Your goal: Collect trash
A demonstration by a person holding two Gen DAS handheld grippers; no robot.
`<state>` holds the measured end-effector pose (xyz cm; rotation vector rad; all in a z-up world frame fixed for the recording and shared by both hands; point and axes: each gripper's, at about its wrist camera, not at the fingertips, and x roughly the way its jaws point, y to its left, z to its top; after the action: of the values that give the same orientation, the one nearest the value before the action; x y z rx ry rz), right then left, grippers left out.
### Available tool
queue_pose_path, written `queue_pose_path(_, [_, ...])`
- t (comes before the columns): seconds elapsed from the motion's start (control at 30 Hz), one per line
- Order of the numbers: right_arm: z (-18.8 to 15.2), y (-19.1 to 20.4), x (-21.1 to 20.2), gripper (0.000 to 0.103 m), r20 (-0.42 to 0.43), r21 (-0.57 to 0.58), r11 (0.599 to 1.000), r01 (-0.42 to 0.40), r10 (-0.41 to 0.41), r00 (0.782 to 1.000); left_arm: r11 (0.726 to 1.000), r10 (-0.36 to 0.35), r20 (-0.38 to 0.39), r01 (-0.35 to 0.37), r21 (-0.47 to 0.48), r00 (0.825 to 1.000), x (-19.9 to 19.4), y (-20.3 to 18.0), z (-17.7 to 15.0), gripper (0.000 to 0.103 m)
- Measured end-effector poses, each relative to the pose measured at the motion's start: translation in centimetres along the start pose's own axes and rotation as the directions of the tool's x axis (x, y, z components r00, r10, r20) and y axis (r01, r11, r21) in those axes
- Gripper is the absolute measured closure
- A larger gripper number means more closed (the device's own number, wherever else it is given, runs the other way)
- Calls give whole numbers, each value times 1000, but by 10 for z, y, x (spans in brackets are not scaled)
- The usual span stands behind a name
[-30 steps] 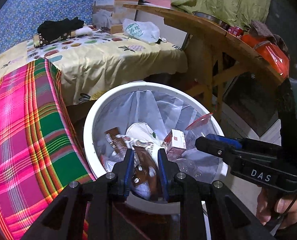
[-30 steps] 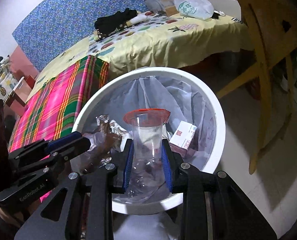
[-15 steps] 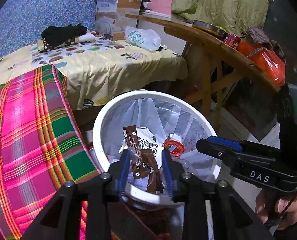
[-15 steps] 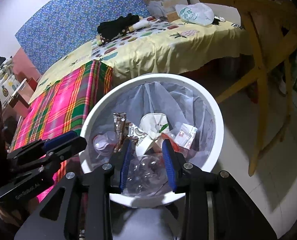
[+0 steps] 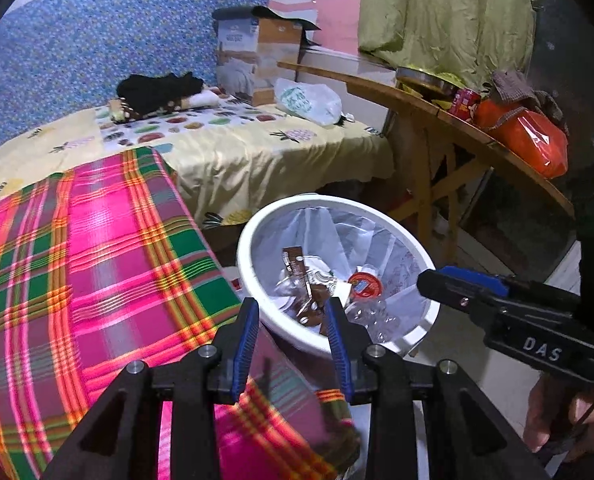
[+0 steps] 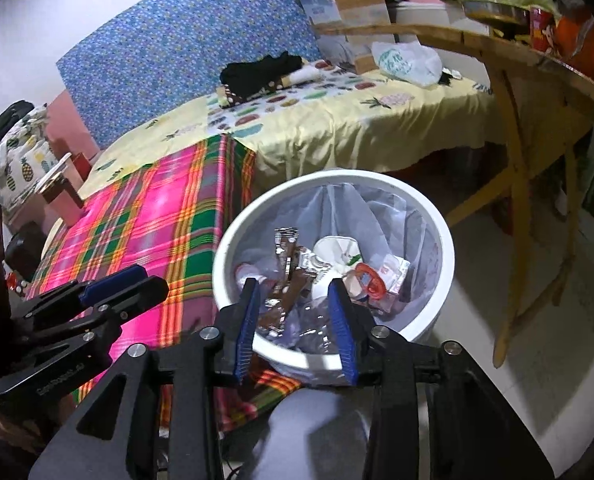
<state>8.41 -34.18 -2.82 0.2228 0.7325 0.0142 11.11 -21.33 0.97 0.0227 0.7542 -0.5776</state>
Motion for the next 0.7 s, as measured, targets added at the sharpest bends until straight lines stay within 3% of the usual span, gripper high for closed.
queue_pose_path(0.13, [-6, 9, -5, 56, 15, -22, 1000, -2, 3, 1000, 999, 29, 9, -29, -14, 1000, -15, 6, -10, 69])
queue_pose_path(0.37, [-18, 25, -10, 56, 8, -49, 999, -20, 20, 1000, 994, 105, 42, -104, -25, 994, -43, 13, -25, 69])
queue_pose_path(0.7, [-32, 46, -20, 56, 13, -101, 994, -52, 54, 998, 986, 159, 47, -156, -64, 986, -75, 24, -50, 69])
